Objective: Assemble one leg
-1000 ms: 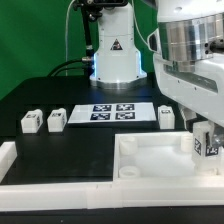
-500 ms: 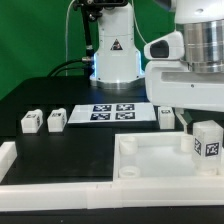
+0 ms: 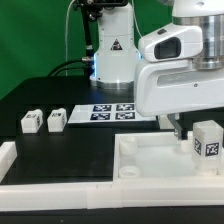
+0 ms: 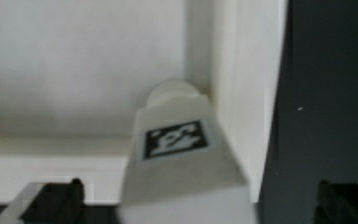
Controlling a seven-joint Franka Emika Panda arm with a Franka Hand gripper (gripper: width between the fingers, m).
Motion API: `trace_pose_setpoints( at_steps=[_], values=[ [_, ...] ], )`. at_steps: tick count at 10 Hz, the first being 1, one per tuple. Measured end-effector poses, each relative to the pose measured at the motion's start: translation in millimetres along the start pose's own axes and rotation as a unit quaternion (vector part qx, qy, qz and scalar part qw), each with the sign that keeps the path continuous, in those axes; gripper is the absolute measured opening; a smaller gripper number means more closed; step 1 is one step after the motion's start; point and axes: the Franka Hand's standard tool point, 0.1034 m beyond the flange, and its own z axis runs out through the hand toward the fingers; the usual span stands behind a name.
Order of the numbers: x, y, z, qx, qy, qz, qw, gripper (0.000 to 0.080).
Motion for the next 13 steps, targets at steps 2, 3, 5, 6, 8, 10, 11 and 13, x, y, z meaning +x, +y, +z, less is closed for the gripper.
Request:
trace_pose_setpoints(
  at_steps=[2, 3, 5, 6, 8, 10, 11, 13],
  values=[
    [-0.5, -0.8, 0.5, 0.001, -0.001, 0.015, 1.000, 0.0522],
    [-0.5, -0.7, 0.5, 0.001, -0.001, 0.016, 1.000, 0.0383],
    [-0.4, -0.5, 0.5, 0.001, -0.001, 0.117, 0.993, 0.0291],
    [-0.4, 0.0, 0.5, 0.001, -0.001, 0.154, 0.988, 0.0292],
    [-0.8, 2.8, 1.5, 0.004, 0.001, 0.313, 0.950, 0.0292],
    [-0.9, 4.9, 2.0, 0.004, 0.000, 0.485, 0.875, 0.0292],
    [-1.2, 6.7, 2.2, 0.006, -0.002, 0.559, 0.829, 0.0292],
    [-2.4, 7.5, 2.7, 0.010, -0.006, 0.679, 0.734, 0.0294]
  ],
)
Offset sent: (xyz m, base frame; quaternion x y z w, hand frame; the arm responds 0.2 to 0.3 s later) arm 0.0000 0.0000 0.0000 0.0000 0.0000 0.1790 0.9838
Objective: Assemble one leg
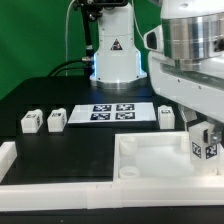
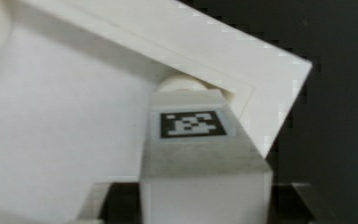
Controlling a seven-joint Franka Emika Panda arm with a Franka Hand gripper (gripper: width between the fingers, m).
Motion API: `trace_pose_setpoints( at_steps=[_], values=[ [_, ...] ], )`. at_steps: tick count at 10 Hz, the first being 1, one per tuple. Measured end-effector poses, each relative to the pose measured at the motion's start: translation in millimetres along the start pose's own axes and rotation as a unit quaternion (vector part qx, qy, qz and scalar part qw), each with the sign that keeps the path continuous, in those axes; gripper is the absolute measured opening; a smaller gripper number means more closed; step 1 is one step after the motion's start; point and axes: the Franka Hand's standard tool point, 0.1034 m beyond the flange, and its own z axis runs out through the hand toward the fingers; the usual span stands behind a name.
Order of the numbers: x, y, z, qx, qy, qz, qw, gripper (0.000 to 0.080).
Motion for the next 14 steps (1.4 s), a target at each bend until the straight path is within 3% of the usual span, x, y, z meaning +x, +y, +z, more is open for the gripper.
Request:
trace_pose_setpoints(
  at_steps=[3, 6, 7, 8, 10, 12, 13, 14],
  values=[
    [-13.1, -0.6, 0.0, -0.003, -0.007, 0.174, 0.985, 0.0294],
    [-13.4, -0.2, 0.4, -0.003, -0.008, 0.150, 0.989, 0.0294],
    [-13.9, 2.2, 1.2, -0.011, -0.008, 0.073, 0.997, 0.0474],
    [-15.5, 3.1, 2.4, -0.012, -0.009, -0.033, 0.999, 0.0590],
    [-18.6, 3.8, 5.3, -0.012, -0.008, -0.175, 0.984, 0.0637],
    [-16.4, 3.8, 5.3, -0.011, -0.010, -0.299, 0.954, 0.0646],
    [-15.5, 4.0, 5.8, -0.012, -0.008, -0.356, 0.935, 0.0649],
    [-11.2, 4.2, 8.1, -0.020, 0.000, -0.468, 0.884, 0.0649]
  ],
)
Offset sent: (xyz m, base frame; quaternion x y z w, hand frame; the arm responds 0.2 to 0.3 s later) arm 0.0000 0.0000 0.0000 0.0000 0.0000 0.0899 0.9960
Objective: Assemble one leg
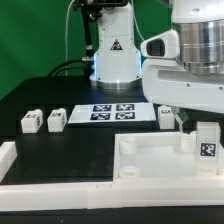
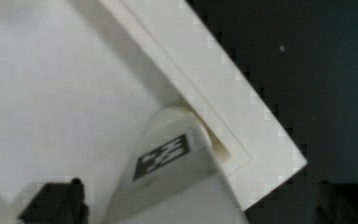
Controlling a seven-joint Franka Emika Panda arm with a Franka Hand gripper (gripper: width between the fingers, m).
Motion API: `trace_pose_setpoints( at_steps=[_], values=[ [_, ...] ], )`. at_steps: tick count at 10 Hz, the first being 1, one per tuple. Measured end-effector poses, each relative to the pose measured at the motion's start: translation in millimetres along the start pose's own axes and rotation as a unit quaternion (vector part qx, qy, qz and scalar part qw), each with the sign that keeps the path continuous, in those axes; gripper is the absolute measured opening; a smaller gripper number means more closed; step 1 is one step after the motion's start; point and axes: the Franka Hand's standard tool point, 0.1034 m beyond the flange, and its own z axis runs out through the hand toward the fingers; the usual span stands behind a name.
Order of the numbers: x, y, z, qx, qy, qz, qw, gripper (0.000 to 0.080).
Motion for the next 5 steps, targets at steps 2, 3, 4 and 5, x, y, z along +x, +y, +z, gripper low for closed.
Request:
trace_pose_setpoints(
  at_steps=[2, 3, 4, 5],
  values=[
    [1.5, -1.4, 2.3, -0.008, 0.014, -0.081, 0.997, 0.0649],
    [1.7, -1.2, 2.3, -0.007, 0.014, -0.075, 0.997, 0.0649],
    [1.7, -1.1, 2.4, -0.007, 0.014, -0.072, 0.997, 0.0553],
    [0.8, -2.5, 2.6, -0.002, 0.012, -0.019, 1.000, 0.0553]
  ],
)
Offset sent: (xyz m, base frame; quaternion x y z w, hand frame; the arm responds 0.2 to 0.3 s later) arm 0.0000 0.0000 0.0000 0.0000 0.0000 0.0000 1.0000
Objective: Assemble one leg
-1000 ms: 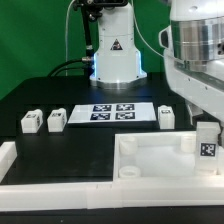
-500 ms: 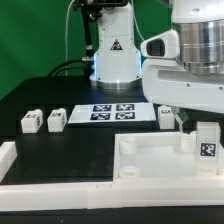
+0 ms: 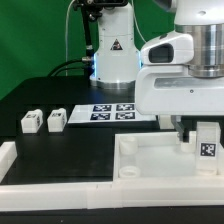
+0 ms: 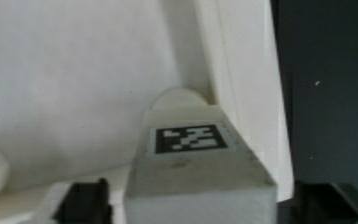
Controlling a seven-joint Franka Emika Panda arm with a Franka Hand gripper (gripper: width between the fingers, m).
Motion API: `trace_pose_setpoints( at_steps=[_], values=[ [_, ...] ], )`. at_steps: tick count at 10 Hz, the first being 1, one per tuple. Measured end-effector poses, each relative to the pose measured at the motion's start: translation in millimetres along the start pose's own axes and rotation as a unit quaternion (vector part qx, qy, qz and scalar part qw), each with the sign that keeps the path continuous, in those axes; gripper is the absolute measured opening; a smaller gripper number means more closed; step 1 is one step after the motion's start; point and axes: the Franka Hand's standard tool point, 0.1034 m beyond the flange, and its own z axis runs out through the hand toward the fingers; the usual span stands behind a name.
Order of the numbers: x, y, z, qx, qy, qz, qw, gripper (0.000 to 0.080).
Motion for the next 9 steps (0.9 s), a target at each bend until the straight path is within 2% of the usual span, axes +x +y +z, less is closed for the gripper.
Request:
trace_pose_setpoints(
  at_steps=[1, 2, 3, 6, 7, 9],
  values=[
    [-0.8, -1.3, 0.2, 0.003, -0.002, 0.061, 0.998, 0.0358],
    [-0.5, -0.6, 0.3, 0.003, -0.002, 0.099, 0.995, 0.0294],
    [-0.3, -0.4, 0.3, 0.003, -0.002, 0.121, 0.993, 0.0294],
    [3.5, 3.7, 2.1, 0.026, -0.009, 0.346, 0.938, 0.0294],
    [4.5, 4.7, 2.2, 0.034, -0.017, 0.437, 0.898, 0.0294],
    [6.4, 6.3, 2.5, 0.043, -0.029, 0.557, 0.829, 0.0294]
  ],
)
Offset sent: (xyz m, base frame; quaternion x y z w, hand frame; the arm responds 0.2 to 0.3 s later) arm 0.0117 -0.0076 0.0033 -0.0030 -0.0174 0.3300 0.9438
